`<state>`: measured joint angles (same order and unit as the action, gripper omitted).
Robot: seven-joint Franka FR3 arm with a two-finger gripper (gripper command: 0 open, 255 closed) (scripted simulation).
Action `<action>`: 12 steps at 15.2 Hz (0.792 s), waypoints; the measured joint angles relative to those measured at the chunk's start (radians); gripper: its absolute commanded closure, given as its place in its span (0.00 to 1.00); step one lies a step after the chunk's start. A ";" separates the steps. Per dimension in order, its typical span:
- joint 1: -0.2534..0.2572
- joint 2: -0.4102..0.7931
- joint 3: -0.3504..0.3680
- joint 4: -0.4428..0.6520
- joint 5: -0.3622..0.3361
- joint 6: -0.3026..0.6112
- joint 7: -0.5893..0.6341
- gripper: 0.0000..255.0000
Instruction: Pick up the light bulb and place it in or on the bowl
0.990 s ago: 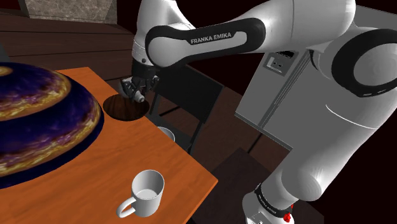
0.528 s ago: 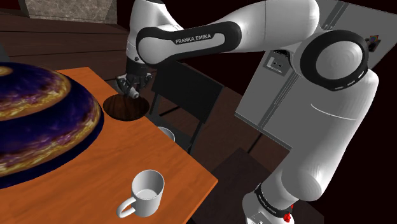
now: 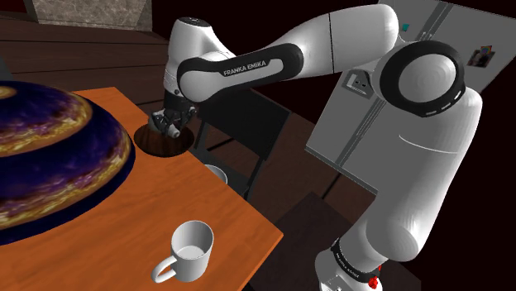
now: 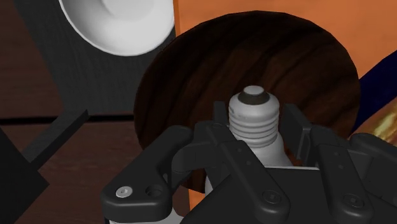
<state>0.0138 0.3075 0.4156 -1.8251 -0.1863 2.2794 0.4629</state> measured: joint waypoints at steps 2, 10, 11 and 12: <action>0.001 0.007 -0.002 -0.011 -0.005 0.017 0.004 1.00; 0.002 0.008 -0.003 -0.017 -0.007 0.025 0.006 0.00; 0.002 0.008 -0.003 -0.017 -0.007 0.025 0.006 0.00; 0.002 0.008 -0.003 -0.017 -0.007 0.025 0.006 0.00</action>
<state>0.0155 0.3155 0.4130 -1.8421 -0.1933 2.3044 0.4689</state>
